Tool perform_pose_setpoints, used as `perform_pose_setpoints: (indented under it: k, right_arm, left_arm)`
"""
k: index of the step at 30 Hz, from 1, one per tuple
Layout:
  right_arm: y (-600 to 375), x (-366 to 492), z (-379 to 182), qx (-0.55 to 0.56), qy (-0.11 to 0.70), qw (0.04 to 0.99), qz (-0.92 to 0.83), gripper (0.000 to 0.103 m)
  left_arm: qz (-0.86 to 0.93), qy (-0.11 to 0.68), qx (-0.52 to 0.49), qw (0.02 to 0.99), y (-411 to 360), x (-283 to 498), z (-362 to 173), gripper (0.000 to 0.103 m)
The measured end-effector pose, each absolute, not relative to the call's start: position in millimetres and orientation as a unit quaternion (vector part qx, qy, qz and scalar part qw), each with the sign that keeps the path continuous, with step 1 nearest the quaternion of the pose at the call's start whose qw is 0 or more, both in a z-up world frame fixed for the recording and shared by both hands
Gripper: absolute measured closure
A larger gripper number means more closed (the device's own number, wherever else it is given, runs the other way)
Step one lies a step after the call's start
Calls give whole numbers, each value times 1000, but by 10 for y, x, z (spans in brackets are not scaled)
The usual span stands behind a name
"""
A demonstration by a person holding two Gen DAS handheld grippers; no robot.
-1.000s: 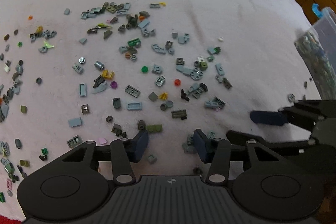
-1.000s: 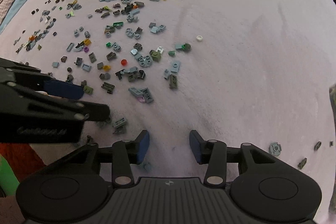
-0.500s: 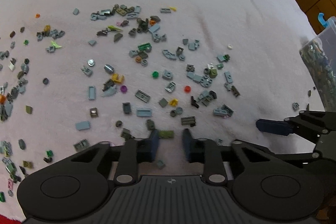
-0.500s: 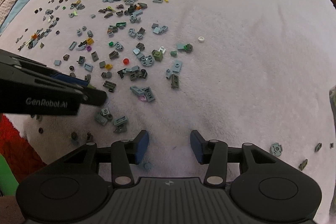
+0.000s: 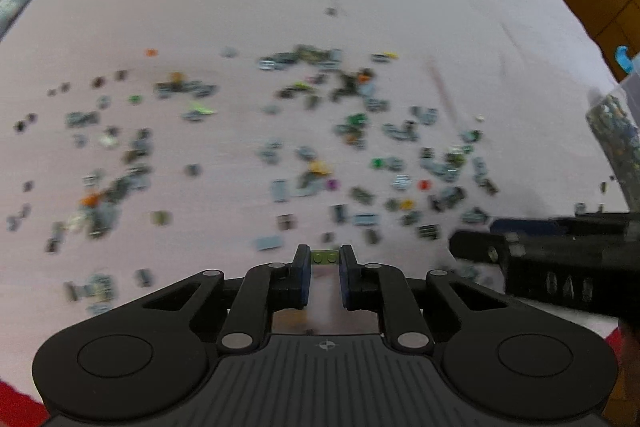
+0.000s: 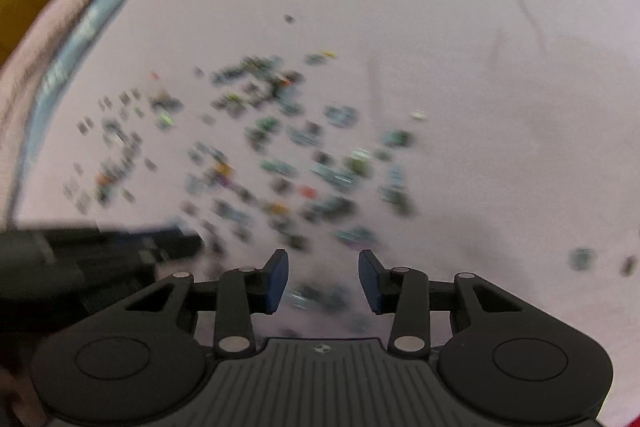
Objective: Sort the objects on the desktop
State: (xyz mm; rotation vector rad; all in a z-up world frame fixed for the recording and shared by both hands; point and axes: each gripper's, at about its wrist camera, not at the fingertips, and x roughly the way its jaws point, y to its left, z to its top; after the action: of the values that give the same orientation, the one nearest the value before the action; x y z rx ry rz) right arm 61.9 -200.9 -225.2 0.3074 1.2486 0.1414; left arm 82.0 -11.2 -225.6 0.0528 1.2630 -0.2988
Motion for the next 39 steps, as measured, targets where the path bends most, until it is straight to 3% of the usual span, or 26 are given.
perform_pose_setpoints:
  k: [5,8,17,20,22,39]
  right_arm:
    - [-1627,872,-2370,164,587,791,54,65]
    - [-1469,969,-2466,152,596,788,43,74]
    - [-1204,1097,-2599,106,609,786,17,74]
    - [-1182,1105,-2595,95,611,785,13,86]
    - [-1190,1105,-2570,94,614,784,15,86]
    - [-1637,727,-1388,130,562,817,13,86]
  left_arm:
    - [-110,588,29,801,270,855,-2235,87]
    - [-101,589,21,801,403,882,-2216,87]
    - [-104,591,4,800,512,897,-2244,87]
    - [-104,590,0,801,546,915,-2223,87]
    - [-106,587,0,803,557,926,-2181,87]
    - [-173,532,19,829,280,814,-1354,87]
